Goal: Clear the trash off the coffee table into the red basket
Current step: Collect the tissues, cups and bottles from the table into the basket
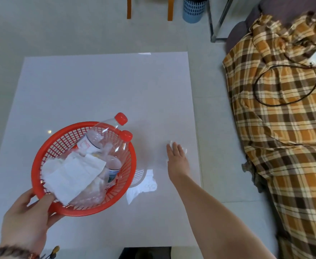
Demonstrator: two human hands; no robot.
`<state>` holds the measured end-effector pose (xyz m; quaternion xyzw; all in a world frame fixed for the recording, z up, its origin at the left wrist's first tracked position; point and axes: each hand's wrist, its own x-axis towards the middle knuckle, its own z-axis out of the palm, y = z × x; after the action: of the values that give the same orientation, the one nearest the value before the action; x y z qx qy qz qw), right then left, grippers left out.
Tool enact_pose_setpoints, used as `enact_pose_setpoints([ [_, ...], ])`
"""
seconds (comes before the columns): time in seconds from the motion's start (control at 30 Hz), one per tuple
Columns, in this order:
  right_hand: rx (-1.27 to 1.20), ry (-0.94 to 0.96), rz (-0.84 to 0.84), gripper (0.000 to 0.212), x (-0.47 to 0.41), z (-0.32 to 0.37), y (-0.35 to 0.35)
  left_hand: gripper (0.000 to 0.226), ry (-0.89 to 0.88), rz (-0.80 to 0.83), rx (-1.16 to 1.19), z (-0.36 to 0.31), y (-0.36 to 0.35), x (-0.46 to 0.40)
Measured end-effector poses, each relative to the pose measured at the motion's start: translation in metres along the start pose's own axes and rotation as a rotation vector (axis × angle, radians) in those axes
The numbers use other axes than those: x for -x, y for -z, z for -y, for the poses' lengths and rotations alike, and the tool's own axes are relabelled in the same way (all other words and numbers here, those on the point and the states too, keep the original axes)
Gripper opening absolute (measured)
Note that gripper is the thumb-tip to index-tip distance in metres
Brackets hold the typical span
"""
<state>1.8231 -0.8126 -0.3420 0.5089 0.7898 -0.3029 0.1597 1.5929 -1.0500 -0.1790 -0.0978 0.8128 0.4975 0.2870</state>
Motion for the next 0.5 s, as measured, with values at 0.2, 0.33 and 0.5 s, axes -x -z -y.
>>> enact_pose_setpoints([
  [0.2,-0.4,-0.055,-0.115,0.059,0.057,0.019,0.026,0.018,-0.004,-0.014,0.04,-0.018,-0.008,0.032],
  [0.33,-0.685,0.101,-0.486,0.047,0.13,0.063,0.079,0.019,0.043,-0.026,0.103,-0.028,-0.008,0.049],
  [0.5,-0.705,0.434,-0.65,0.042,0.207,0.127,0.128,0.022,0.015,0.044,0.156,-0.041,-0.005,0.08],
])
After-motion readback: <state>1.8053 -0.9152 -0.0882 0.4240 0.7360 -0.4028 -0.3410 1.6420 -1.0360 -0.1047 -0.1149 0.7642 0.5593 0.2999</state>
